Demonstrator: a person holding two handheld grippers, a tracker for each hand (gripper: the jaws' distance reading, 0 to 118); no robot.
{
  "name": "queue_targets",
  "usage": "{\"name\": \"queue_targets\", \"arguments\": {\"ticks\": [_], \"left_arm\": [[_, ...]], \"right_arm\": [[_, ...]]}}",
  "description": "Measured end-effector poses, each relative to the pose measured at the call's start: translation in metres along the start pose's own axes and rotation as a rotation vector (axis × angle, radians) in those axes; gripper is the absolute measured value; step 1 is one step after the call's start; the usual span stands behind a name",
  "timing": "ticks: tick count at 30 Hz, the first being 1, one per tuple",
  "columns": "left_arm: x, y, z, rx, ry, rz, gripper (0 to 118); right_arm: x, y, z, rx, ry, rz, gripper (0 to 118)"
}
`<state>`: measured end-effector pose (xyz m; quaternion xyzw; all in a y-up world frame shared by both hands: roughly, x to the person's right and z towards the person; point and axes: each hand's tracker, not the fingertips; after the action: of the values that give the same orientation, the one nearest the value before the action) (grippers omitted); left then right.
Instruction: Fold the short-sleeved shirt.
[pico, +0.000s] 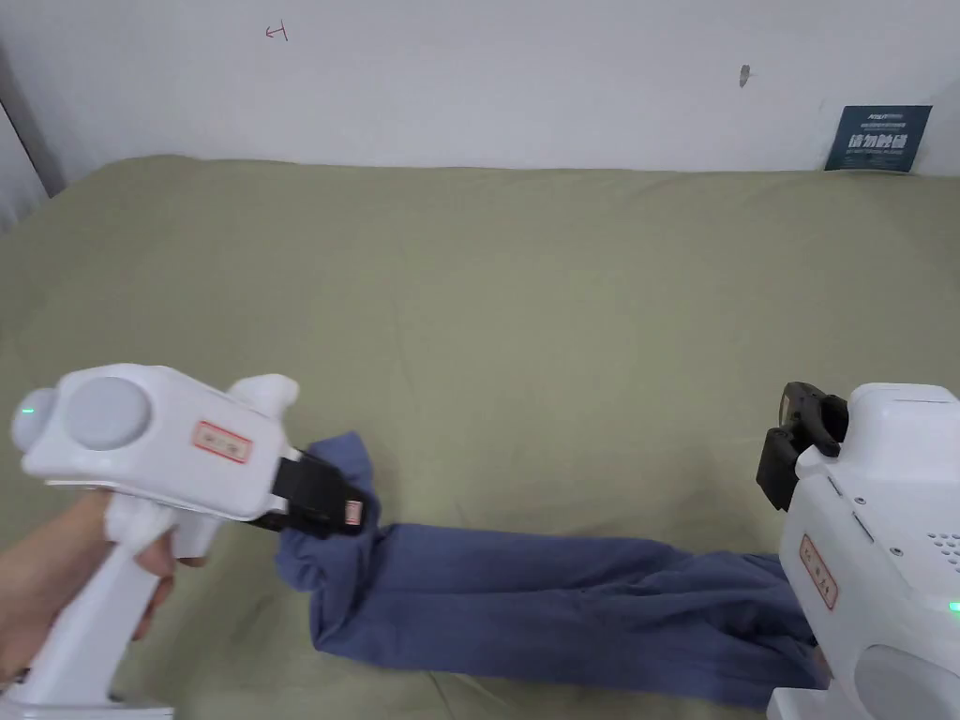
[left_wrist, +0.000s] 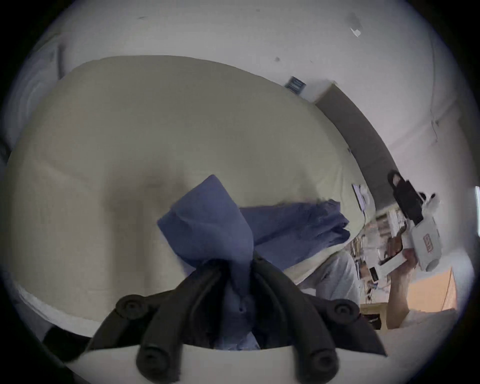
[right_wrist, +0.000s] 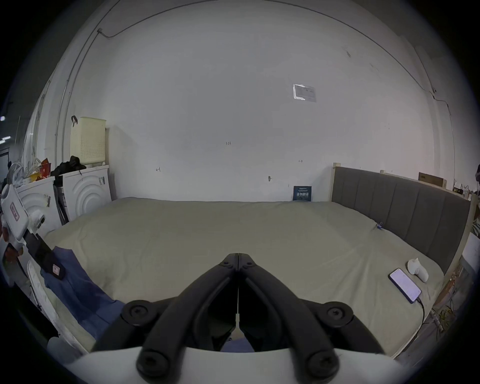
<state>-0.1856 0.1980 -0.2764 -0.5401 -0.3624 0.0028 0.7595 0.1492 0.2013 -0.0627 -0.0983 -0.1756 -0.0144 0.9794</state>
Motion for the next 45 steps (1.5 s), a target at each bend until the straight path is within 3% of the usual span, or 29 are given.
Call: {"name": "queue_targets", "arguments": {"ticks": [8, 11, 12, 13, 14, 18, 20, 21, 22, 28, 29, 36, 38, 40, 43, 45], "left_arm": [[0.07, 0.006, -0.122, -0.141, 0.056, -0.092, 12], [0.074, 0.002, -0.16, -0.192, -0.008, -0.066, 21], [0.077, 0.002, -0.168, -0.199, -0.023, -0.062, 49], [0.075, -0.001, -0.174, -0.204, -0.038, -0.04, 103], [0.069, 0.003, -0.17, -0.128, 0.019, -0.103, 118], [0.05, -0.005, -0.121, 0.036, -0.062, -0.018, 101], [0.033, -0.006, -0.092, 0.11, -0.093, 0.039, 80], [0.021, -0.009, -0.081, 0.135, -0.098, 0.08, 52], [0.011, -0.012, -0.076, 0.153, -0.105, 0.101, 0], [-0.006, -0.016, -0.094, 0.128, -0.104, 0.165, 0], [0.003, -0.021, -0.108, 0.042, -0.162, 0.23, 0], [0.046, -0.027, -0.211, -0.1, -0.39, 0.268, 0], [0.054, -0.028, -0.224, -0.093, -0.266, 0.208, 0], [0.048, -0.026, -0.207, -0.078, -0.323, 0.251, 0], [0.041, -0.019, -0.164, -0.014, -0.295, 0.147, 0], [0.019, -0.019, -0.121, 0.015, -0.29, 0.147, 0]], "right_arm": [[0.014, -0.007, 0.004, -0.019, -0.021, -0.002, 1], [0.019, -0.012, 0.003, -0.035, -0.03, -0.003, 1], [0.02, -0.013, 0.003, -0.042, -0.033, -0.003, 1], [0.022, -0.015, 0.002, -0.046, -0.035, -0.005, 1], [0.023, -0.016, 0.002, -0.052, -0.038, -0.007, 1], [0.028, -0.018, 0.001, -0.06, -0.047, -0.017, 1], [0.029, -0.018, 0.0, -0.059, -0.048, -0.028, 1], [0.029, -0.018, 0.0, -0.059, -0.046, -0.034, 1], [0.029, -0.018, -0.001, -0.06, -0.045, -0.036, 1], [0.025, -0.018, -0.003, -0.063, -0.037, -0.04, 1], [0.025, -0.018, -0.003, -0.064, -0.035, -0.039, 1], [0.023, -0.02, -0.003, -0.078, -0.034, -0.014, 1], [0.024, -0.021, -0.003, -0.084, -0.035, -0.008, 1], [0.025, -0.023, -0.004, -0.091, -0.036, -0.004, 1], [0.026, -0.025, -0.005, -0.093, -0.039, -0.001, 1], [0.025, -0.025, -0.007, -0.089, -0.041, -0.008, 1]]}}
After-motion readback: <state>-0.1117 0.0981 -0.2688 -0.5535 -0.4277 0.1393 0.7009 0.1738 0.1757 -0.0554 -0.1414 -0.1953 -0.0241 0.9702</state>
